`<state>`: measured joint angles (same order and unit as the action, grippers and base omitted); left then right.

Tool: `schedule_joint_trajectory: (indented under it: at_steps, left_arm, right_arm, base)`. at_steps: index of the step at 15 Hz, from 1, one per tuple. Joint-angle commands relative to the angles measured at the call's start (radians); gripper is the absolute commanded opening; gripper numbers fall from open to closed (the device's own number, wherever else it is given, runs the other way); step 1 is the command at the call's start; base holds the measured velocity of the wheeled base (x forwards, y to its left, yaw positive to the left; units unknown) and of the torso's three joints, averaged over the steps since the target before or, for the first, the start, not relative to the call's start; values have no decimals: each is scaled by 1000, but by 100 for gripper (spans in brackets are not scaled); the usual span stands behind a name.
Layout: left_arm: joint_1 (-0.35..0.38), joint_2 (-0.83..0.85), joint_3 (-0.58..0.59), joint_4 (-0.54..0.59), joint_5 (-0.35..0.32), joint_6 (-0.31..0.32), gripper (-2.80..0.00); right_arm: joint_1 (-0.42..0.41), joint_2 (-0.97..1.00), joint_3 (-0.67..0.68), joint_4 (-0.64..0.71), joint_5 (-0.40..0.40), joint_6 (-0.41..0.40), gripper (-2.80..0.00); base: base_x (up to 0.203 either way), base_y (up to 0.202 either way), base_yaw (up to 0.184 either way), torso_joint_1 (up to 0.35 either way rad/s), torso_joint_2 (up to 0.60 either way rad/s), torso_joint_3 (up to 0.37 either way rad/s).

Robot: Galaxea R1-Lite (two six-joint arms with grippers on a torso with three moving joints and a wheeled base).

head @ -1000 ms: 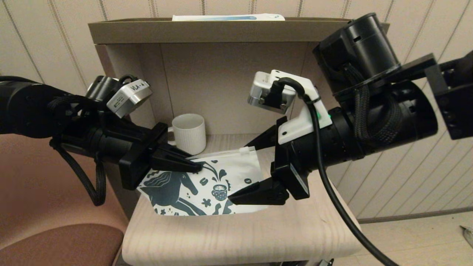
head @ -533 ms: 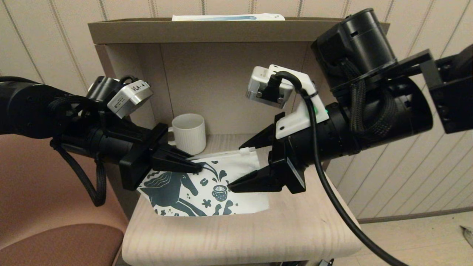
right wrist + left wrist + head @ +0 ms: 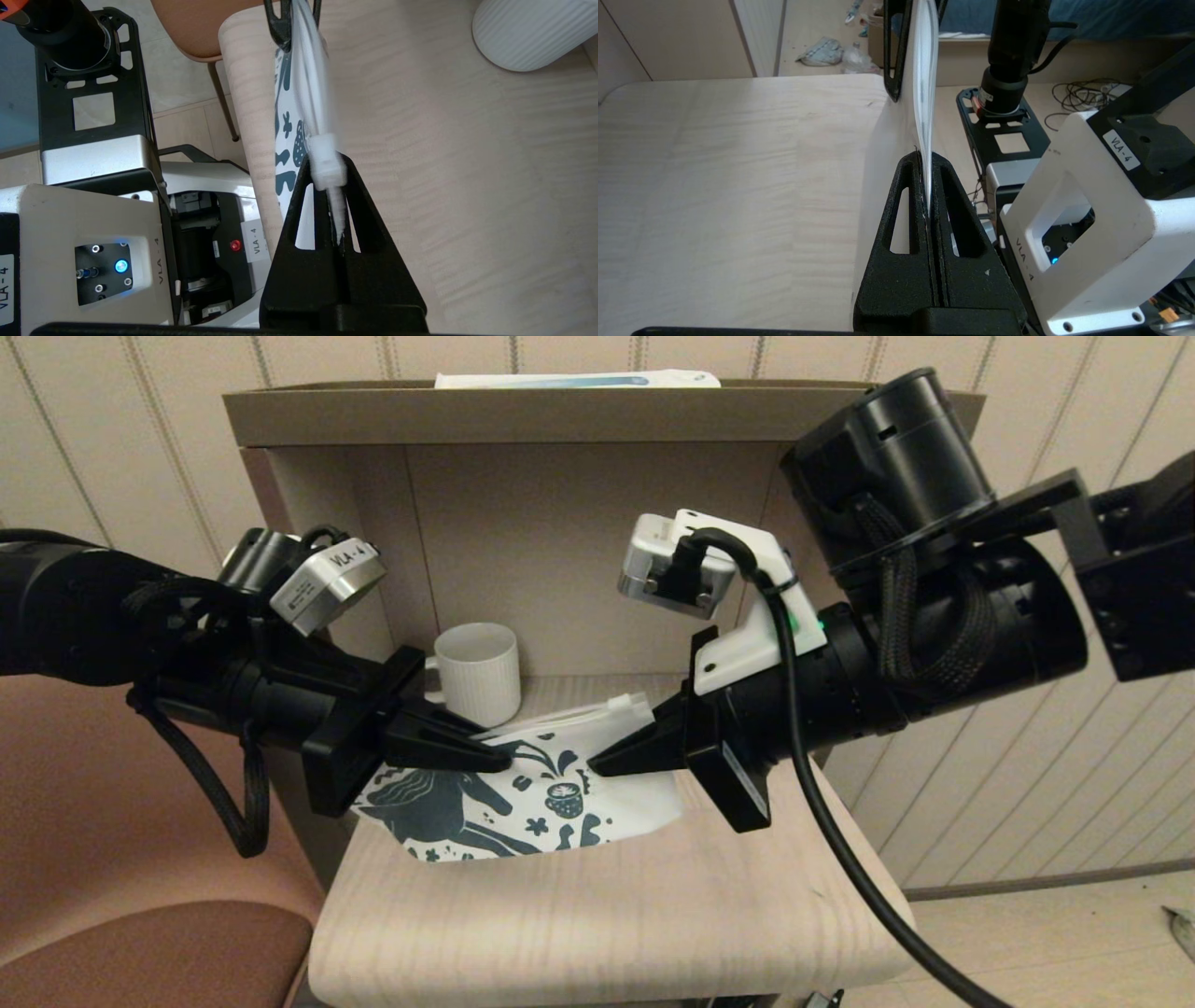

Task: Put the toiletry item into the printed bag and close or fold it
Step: Hand it to the other hand

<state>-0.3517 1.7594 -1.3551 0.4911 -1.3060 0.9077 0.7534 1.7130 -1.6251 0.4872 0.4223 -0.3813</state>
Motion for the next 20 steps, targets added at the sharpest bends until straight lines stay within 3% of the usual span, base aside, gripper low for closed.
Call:
schedule_joint_trajectory:
  at_steps: [1,8,9,20]
  left_arm:
    - [-1,2,2,3,-7,5,-280]
    - [-3,0,23,-27,-6,11,-280]
    - [-3,-3,34,-54,-8,10,0]
    - [-1,-6,21,-61,-19,-1,0]
  right_arm:
    - [0,0,-4,2,3,-2,-280]
    - [1,-1,4,4,4,-2,-280]
    - [3,-1,4,4,3,-2,-280]
    - [41,27,16,-11,10,4,-280]
  base:
    - [0,0,0,0,0,0]
    - [0,0,0,0,0,0]
    - [0,0,0,0,0,0]
    - [0,0,0,0,0,0]
